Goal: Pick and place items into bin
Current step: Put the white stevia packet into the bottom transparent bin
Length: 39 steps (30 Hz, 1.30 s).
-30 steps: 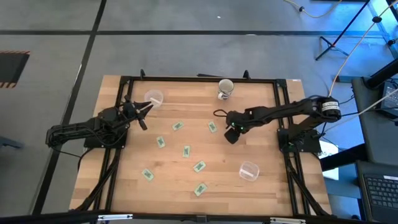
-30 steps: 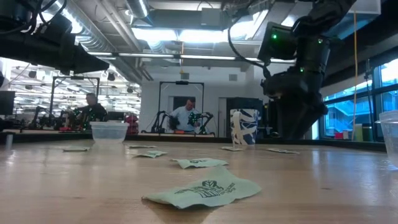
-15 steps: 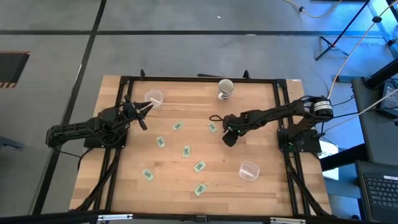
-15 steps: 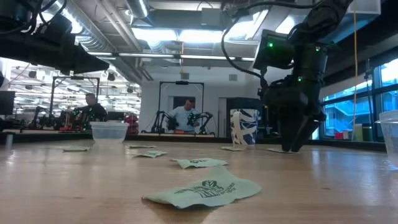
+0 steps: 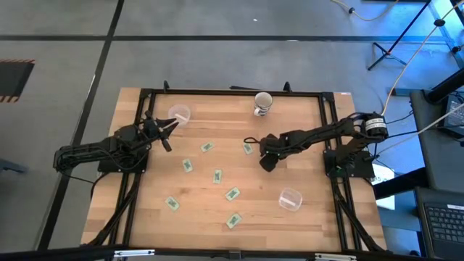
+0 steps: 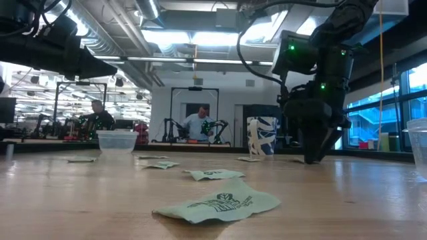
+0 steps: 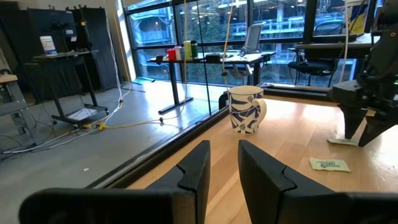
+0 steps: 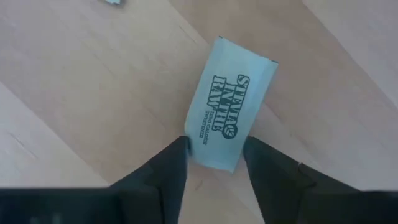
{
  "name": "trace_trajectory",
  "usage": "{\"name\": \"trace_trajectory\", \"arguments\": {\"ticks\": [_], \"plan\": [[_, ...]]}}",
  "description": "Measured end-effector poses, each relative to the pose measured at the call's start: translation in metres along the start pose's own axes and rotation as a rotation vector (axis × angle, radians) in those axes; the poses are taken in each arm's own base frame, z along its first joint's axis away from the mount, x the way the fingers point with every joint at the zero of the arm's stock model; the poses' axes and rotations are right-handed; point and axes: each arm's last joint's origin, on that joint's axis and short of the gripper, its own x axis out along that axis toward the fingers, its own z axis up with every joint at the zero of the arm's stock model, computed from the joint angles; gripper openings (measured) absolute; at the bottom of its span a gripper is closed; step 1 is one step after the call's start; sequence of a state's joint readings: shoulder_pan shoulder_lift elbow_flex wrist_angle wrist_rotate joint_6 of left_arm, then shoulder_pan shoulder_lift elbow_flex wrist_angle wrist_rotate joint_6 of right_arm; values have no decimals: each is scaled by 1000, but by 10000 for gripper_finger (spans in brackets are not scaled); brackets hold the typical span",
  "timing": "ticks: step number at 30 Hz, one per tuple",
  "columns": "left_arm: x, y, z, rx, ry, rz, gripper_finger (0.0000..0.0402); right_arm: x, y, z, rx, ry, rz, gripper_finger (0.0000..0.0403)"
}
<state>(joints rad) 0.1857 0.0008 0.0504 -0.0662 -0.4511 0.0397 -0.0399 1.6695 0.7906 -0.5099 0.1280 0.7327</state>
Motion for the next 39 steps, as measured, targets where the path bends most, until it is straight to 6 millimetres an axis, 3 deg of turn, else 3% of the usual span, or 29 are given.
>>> {"name": "trace_trajectory", "arguments": {"ticks": [7, 39], "plan": [[0, 0, 0, 0, 0, 0, 77, 0, 0, 0, 0, 3, -2, 121], [0, 0, 0, 0, 0, 0, 77, -16, 9, 13, -74, 2, -43, 119]]}}
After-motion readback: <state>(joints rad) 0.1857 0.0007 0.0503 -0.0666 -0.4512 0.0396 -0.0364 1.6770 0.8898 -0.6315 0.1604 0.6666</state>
